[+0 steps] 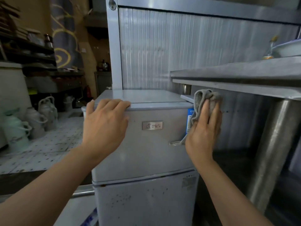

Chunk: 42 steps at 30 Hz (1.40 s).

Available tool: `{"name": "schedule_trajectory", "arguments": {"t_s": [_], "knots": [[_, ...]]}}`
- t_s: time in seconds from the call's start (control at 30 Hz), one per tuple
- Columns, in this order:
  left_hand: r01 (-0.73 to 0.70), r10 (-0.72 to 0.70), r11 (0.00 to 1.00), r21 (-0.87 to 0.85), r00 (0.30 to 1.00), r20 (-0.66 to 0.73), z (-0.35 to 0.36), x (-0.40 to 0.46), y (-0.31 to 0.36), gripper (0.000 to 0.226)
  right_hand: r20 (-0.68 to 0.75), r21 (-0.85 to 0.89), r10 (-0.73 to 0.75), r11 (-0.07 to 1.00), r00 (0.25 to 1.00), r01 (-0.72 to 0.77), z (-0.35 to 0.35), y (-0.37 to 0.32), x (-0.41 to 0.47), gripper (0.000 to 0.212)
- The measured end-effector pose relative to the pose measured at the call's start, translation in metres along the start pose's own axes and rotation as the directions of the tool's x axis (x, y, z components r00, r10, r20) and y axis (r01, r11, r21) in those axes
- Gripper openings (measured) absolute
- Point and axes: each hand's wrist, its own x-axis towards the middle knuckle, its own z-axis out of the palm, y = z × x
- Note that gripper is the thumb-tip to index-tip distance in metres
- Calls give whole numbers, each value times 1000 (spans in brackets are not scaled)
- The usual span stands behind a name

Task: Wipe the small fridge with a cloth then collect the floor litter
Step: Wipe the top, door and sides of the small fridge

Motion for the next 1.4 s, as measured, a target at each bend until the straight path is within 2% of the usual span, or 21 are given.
{"name": "schedule_trajectory", "arguments": {"t_s": [0.1, 0.17, 0.23, 0.37, 0.5, 0.53, 0.6, 0.67, 0.73, 0.8, 0.87, 0.93, 1.03, 1.13, 1.2, 1.4], "knots": [[104, -104, 994, -21, 994, -14, -1, -10, -21, 42, -21, 13, 16, 1000, 1000, -16, 7, -15, -21, 75], [156, -161, 980, -120, 987, -27, 0, -18, -30, 46, -39, 49, 0, 999, 999, 2, 10, -32, -33, 74], [184, -200, 954, -236, 979, -43, 1, -24, -33, 49, -65, 104, -74, 991, 995, 80, 14, -55, -49, 71], [174, -221, 915, -365, 971, -91, 4, -33, -36, 55, -78, 150, -241, 956, 967, 251, 24, -96, -80, 72], [181, -269, 837, -516, 958, -99, 4, -44, -42, 61, -1, 133, -478, 870, 878, 474, 18, -84, -80, 65], [187, -276, 812, -553, 958, -81, 4, -47, -43, 62, 5, 113, -465, 880, 885, 461, 13, -72, -75, 61], [194, -277, 773, -604, 960, -48, 4, -52, -46, 65, -13, 79, -316, 945, 949, 316, 5, -47, -62, 58], [203, -290, 737, -644, 957, -29, 5, -55, -51, 67, -23, 71, -134, 988, 991, 136, 1, -36, -54, 62], [215, -308, 701, -680, 951, -17, 6, -57, -55, 68, -39, 91, -32, 995, 999, 35, 5, -49, -55, 67], [228, -326, 670, -707, 945, -4, 9, -59, -57, 67, -69, 134, -29, 990, 997, 38, 11, -75, -64, 68], [238, -337, 635, -735, 941, 14, 13, -61, -59, 67, -81, 151, -148, 976, 986, 159, 18, -102, -81, 67], [240, -337, 588, -773, 941, 36, 16, -63, -61, 67, -77, 126, -314, 938, 946, 321, 27, -126, -99, 60], [242, -323, 485, -841, 943, 85, 19, -67, -69, 70, -35, 112, -527, 842, 849, 528, 35, -151, -114, 53], [287, -332, 404, -869, 931, 154, 22, -73, -79, 68, -26, 106, -608, 788, 794, 607, 36, -152, -101, 54], [320, -333, 386, -865, 923, 193, 26, -77, -86, 66, -13, 101, -661, 746, 751, 658, 32, -155, -87, 51], [428, -375, 283, -858, 873, 311, 41, -93, -94, 59, -23, 82, -814, 578, 581, 812, 42, -163, -63, 41]]}}
